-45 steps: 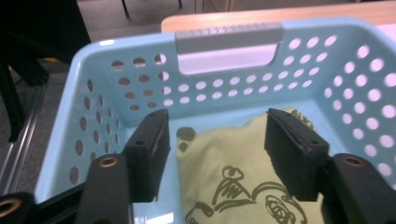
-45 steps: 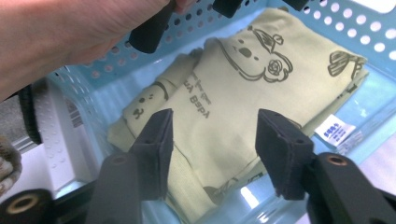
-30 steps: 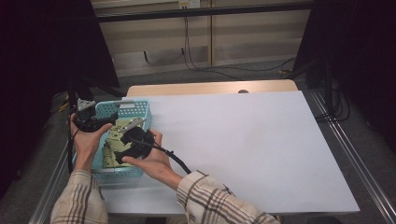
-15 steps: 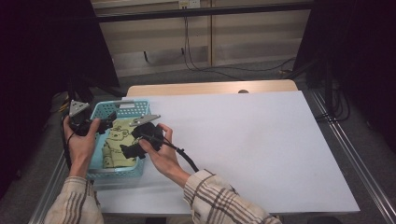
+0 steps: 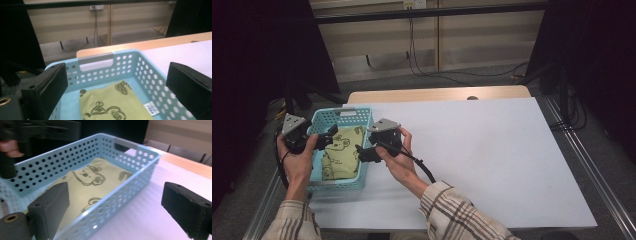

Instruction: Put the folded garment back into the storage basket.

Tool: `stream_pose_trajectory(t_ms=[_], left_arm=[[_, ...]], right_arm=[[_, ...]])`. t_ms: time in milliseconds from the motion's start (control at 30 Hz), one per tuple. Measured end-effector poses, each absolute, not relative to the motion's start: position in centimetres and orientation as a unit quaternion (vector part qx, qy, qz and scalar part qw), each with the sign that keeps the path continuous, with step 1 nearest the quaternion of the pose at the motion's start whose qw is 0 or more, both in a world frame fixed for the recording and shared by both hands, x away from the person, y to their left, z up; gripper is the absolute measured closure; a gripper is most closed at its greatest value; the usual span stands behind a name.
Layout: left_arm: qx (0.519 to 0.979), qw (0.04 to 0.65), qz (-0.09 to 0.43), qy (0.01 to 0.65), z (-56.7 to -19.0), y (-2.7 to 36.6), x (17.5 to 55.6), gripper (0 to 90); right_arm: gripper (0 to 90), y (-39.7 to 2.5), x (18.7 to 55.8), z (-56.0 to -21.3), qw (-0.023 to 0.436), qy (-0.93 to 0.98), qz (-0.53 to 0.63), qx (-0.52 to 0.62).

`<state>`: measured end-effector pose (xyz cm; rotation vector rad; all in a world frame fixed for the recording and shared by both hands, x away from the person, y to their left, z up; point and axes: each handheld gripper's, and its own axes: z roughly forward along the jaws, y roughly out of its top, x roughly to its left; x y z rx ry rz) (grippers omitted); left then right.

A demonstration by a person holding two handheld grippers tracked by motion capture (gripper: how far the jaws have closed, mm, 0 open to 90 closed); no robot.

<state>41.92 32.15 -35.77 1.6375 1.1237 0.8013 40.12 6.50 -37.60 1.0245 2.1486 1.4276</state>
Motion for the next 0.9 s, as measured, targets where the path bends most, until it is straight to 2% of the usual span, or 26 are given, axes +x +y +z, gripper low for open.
stream_pose_trajectory(t_ms=[233, 300, 367, 467, 700, 900], left_arm=[[0.666, 0.486, 0.341, 0.453, -35.2, 31.5, 40.4, 3.4], [0.657, 0.507, 0.335, 0.446, -35.0, 31.2, 39.8, 3.6], [0.663, 0.498, 0.351, 0.435, -34.7, 30.6, 39.4, 3.9], [0.662, 0.511, 0.341, 0.429, -34.4, 30.2, 39.0, 4.3], [0.658, 0.514, 0.355, 0.422, -34.7, 28.7, 37.5, 5.0], [0.661, 0.513, 0.359, 0.413, -35.1, 27.8, 36.6, 5.0]], right_arm=[[8.9, 4.7, 40.0, -38.0, 0.208, 0.753, 0.501, 0.372], [8.8, 4.3, 40.1, -38.0, 0.218, 0.752, 0.501, 0.369], [7.4, 3.9, 40.1, -38.1, 0.225, 0.748, 0.509, 0.362], [7.4, 3.4, 39.9, -38.3, 0.240, 0.740, 0.520, 0.353], [9.0, 1.6, 39.7, -38.5, 0.260, 0.726, 0.527, 0.356], [9.0, -0.3, 39.8, -38.4, 0.235, 0.723, 0.530, 0.374]])
